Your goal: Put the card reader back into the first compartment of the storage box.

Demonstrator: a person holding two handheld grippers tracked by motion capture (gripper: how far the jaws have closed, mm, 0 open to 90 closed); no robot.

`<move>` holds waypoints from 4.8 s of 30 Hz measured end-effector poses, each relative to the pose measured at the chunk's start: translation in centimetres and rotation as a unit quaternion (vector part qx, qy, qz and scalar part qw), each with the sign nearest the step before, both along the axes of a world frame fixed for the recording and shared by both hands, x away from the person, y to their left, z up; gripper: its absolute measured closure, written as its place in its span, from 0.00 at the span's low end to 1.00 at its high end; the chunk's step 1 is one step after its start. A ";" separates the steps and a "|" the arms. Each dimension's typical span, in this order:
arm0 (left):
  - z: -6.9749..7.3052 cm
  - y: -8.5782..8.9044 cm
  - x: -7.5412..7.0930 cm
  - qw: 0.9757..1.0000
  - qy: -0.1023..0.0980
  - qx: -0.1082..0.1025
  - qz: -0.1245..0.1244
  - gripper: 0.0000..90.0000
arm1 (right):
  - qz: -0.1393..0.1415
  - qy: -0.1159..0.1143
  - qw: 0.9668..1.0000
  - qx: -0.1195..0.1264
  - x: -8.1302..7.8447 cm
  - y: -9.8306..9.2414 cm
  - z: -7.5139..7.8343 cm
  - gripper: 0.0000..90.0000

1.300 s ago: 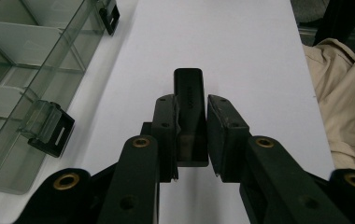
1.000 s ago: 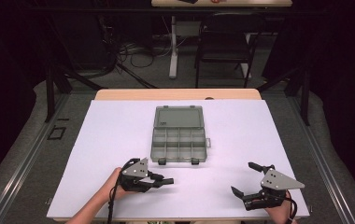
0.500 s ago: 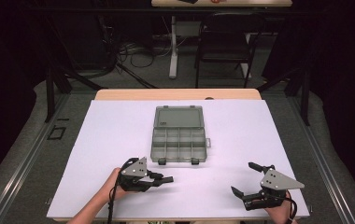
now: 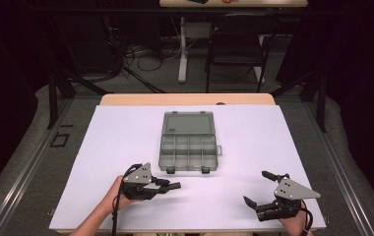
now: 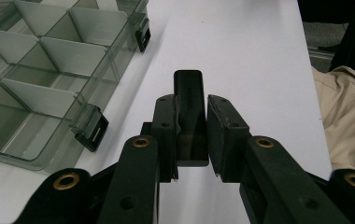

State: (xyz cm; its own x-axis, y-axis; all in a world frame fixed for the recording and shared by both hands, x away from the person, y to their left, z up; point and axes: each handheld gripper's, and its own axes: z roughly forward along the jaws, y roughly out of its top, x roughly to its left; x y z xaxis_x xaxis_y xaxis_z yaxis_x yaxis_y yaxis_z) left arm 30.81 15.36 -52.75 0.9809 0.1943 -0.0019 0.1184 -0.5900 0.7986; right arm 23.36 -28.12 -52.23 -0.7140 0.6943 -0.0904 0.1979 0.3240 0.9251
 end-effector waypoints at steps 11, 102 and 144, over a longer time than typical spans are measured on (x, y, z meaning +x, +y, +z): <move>0.4 0.3 0.1 1.000 -0.003 -0.009 0.014 0.82 | -0.002 0.002 1.000 0.001 0.0 0.0 0.0 0.00; 3.7 1.2 4.2 0.983 -0.029 -0.073 0.166 0.82 | -0.007 0.004 1.000 0.001 0.2 0.0 -0.1 0.01; 2.7 0.4 7.4 0.961 -0.022 -0.086 0.261 0.82 | -0.012 0.004 1.000 0.000 0.2 0.0 -0.1 0.01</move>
State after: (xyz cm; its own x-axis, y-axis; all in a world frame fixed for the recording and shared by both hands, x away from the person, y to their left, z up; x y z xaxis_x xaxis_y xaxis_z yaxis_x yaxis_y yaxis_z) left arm 38.20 15.78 -50.03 0.7496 0.6608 -0.0379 0.3257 -0.3184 0.8902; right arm 23.57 -28.16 -52.30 -0.6974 0.7116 -0.0855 0.2128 0.3194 0.9234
